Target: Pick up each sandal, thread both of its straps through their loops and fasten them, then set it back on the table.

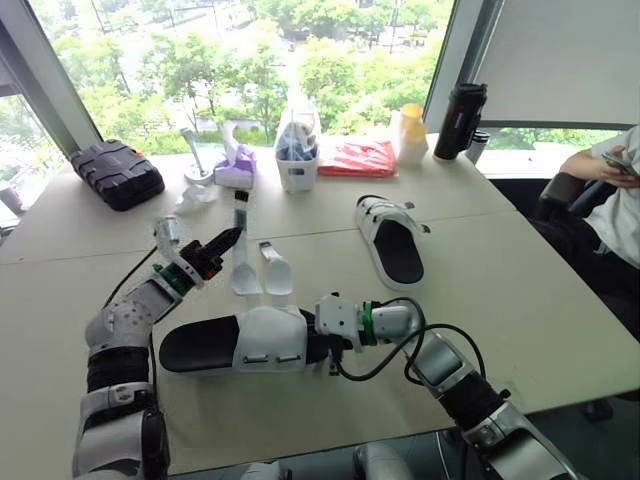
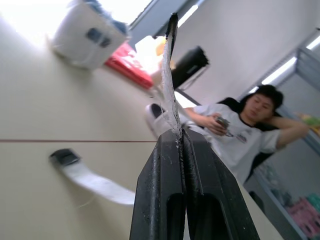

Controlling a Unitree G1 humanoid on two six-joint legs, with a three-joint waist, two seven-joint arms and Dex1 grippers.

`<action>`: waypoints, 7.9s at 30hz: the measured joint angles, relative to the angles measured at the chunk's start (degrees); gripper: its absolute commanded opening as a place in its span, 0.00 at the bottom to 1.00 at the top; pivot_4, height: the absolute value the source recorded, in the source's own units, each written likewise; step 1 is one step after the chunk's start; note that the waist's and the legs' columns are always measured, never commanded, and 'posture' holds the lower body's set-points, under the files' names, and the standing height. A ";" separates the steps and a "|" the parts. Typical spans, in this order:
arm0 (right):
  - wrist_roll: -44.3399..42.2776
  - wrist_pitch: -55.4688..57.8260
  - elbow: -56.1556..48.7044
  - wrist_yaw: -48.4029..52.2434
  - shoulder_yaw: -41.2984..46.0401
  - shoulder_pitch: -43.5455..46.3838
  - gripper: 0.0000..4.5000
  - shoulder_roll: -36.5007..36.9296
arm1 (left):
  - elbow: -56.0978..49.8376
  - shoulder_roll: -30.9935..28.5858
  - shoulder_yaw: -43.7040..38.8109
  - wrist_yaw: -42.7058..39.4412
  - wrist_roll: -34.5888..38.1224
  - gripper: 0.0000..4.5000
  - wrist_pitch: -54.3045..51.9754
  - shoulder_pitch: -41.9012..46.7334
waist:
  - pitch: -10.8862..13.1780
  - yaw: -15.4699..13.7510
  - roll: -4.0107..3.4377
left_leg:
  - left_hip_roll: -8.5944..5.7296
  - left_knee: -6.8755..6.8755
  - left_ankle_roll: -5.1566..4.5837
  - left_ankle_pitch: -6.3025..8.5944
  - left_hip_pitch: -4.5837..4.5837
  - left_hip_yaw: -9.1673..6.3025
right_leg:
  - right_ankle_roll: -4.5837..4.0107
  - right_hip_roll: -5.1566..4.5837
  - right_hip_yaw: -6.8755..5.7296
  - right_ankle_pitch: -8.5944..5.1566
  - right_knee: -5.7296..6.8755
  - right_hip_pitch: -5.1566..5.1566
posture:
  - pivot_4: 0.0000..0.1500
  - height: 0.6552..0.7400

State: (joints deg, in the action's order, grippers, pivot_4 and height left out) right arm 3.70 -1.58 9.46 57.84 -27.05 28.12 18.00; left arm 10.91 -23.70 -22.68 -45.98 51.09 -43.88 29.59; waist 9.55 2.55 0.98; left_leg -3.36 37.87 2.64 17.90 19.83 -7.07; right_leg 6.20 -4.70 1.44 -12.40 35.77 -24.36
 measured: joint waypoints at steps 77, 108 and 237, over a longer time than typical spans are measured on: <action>1.70 -10.60 9.71 3.30 -2.22 5.37 0.00 -0.97 | -28.83 -24.24 22.37 -8.46 6.67 0.99 12.99 -52.20 | -0.21 -0.03 -0.83 | 0.23 -0.82 -0.22 0.10 -0.57 0.31 | -0.52 0.27 0.02 -0.41 -0.32 0.29 | 1.00 1.00; 1.85 -9.37 8.60 2.76 -1.98 4.63 0.00 -1.18 | -30.79 -20.64 13.83 -10.08 8.23 0.01 -1.50 -41.99 | -0.30 0.06 -0.75 | 0.27 -0.84 -0.21 0.10 -0.48 0.23 | -0.54 0.28 0.03 -0.41 -0.41 0.19 | 1.00 1.00; 2.85 -11.17 10.26 1.35 -3.17 5.70 0.00 -2.47 | -25.97 -19.95 11.03 -21.39 -5.29 0.98 12.86 -29.60 | -0.21 0.08 -0.64 | 1.09 -0.90 -0.19 0.10 -0.44 0.34 | -1.00 1.13 0.03 -0.22 -0.45 0.01 | 1.00 1.00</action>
State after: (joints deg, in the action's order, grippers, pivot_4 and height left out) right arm 6.55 -12.75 19.71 59.19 -30.23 33.82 15.53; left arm -15.07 -43.65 -11.66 -67.37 45.80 -31.02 -0.01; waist 9.35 2.63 0.34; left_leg -2.27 36.96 2.45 18.00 19.39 -6.74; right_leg 5.21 -3.57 1.46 -12.63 35.32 -24.35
